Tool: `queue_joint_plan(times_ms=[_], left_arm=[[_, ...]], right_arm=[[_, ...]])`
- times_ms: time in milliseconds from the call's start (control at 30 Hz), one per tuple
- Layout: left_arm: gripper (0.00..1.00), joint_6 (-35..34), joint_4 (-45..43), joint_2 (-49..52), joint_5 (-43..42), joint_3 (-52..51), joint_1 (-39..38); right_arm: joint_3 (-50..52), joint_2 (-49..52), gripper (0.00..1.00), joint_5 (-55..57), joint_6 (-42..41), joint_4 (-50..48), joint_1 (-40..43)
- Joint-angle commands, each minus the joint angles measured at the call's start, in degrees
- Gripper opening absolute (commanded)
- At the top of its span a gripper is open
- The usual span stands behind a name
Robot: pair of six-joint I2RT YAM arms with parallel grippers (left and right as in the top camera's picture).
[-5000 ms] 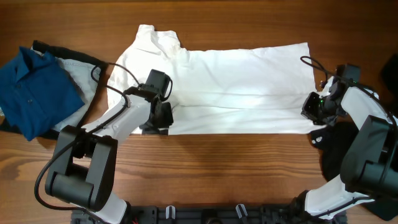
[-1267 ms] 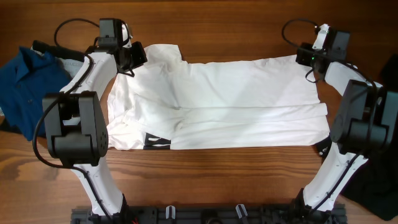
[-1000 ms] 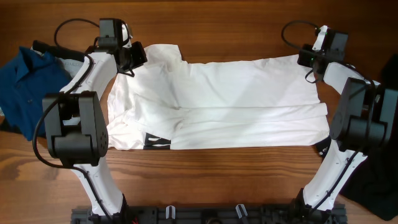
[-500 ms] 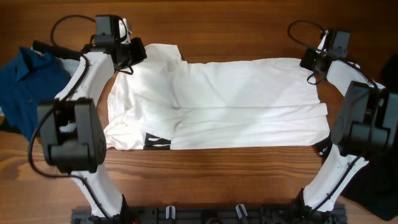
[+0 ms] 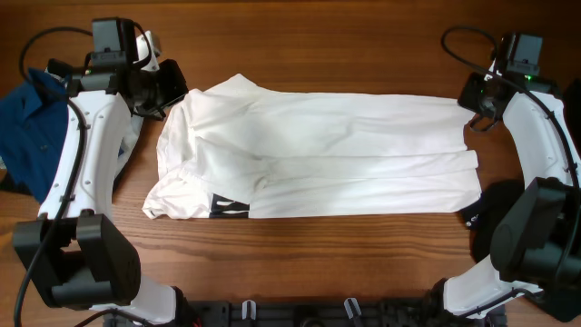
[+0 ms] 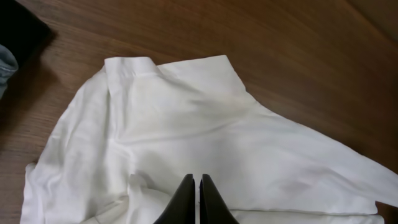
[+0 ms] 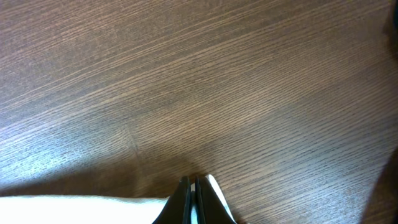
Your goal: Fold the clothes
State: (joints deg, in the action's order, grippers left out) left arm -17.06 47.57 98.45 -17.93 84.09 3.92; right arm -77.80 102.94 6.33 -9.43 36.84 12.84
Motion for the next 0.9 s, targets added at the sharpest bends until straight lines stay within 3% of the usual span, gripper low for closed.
queue_joint_plan(times_ms=[0,67,100,433,567,867], left_arm=[[0.23,0.09,0.07,2.62,1.46,-2.12,0.37],[0.27,0.09,-0.17,5.77,5.20,-2.91,0.37],[0.36,0.07,-0.70,7.74,5.35,-2.91,0.37],[0.51,-3.58,-3.98,18.43,5.38,-2.91,0.37],[0.53,-4.44,-6.75,18.67,5.53,-2.91,0.33],[0.47,-6.08,-8.55,18.69,5.79,-4.52,0.33]], right_arm=[[0.13,-1.49,0.04,-0.17,-1.05,0.02,0.28],[0.13,-1.46,0.04,-0.15,-1.01,0.02,0.28],[0.13,-1.46,0.04,-0.13,-1.03,0.02,0.31],[0.17,-1.46,0.04,-0.15,-1.07,0.15,0.28],[0.17,-1.46,0.04,-0.13,-1.05,0.31,0.28],[0.17,-1.46,0.04,-0.15,-1.07,0.35,0.28]])
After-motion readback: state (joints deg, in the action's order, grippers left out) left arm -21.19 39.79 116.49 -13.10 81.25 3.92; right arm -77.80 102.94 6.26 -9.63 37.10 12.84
